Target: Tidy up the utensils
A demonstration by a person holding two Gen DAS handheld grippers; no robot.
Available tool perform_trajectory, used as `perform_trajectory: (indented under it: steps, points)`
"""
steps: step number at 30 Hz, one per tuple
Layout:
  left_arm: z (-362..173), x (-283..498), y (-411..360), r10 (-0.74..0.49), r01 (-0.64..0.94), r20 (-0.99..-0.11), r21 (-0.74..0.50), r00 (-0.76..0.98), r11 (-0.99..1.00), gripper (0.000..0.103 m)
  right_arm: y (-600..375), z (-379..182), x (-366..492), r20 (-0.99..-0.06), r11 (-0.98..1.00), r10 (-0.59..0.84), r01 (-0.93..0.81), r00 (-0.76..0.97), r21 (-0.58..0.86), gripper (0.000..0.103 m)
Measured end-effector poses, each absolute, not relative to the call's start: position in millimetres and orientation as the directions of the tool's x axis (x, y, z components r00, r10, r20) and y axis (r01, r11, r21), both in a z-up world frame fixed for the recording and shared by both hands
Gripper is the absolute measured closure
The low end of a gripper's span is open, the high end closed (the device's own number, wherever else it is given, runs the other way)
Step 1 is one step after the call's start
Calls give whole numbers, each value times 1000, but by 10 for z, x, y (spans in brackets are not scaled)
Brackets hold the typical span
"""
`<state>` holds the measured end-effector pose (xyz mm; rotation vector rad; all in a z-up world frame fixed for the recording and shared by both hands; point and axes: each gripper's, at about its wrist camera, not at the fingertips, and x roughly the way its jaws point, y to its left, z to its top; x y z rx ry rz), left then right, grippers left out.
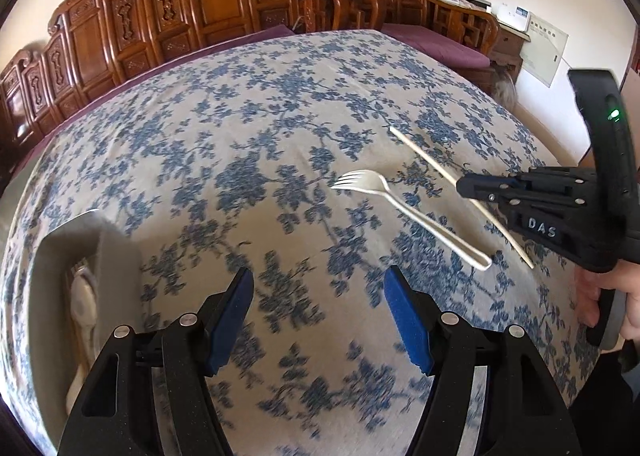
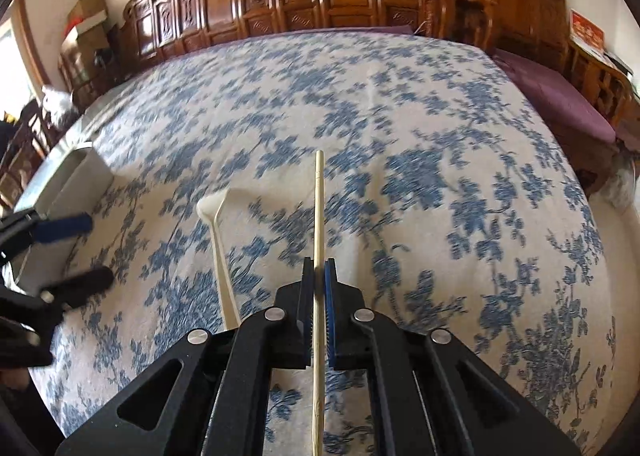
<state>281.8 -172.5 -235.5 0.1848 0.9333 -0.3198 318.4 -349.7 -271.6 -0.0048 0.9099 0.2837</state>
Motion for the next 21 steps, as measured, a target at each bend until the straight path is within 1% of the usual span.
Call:
perform_trajectory:
  steps: [7, 13, 15, 17, 18, 20, 21]
  points:
    - [-2455, 2973, -1999, -201, 364, -818, 11, 540, 931, 38, -3686, -2699, 3220, -769, 972, 219, -202, 600, 120, 97]
    - [-2488, 3131, -2198, -233, 364, -816, -29, 529, 931, 39, -3819, -2678, 3229, -756, 974, 224, -167, 615, 152, 97]
    - [-2508, 3170, -2257, -242, 366, -817, -42, 523, 930, 43, -3829, -2669, 3228, -753, 973, 228, -165, 617, 159, 97]
    - [-2540, 3198, -2309, -250, 370, -821, -52, 513, 928, 53, -3824, -2662, 3229, -751, 973, 231, -167, 619, 162, 97]
    - [-2554, 3211, -2328, -255, 371, -823, -57, 508, 927, 56, -3820, -2661, 3231, -750, 972, 233, -167, 619, 164, 97]
    - [-2589, 3235, -2360, -272, 372, -825, -82, 495, 925, 64, -3813, -2661, 3227, -749, 971, 237, -169, 619, 168, 97]
    - [-2605, 3250, -2373, -276, 369, -828, -91, 489, 925, 66, -3810, -2660, 3223, -749, 971, 238, -169, 619, 169, 97]
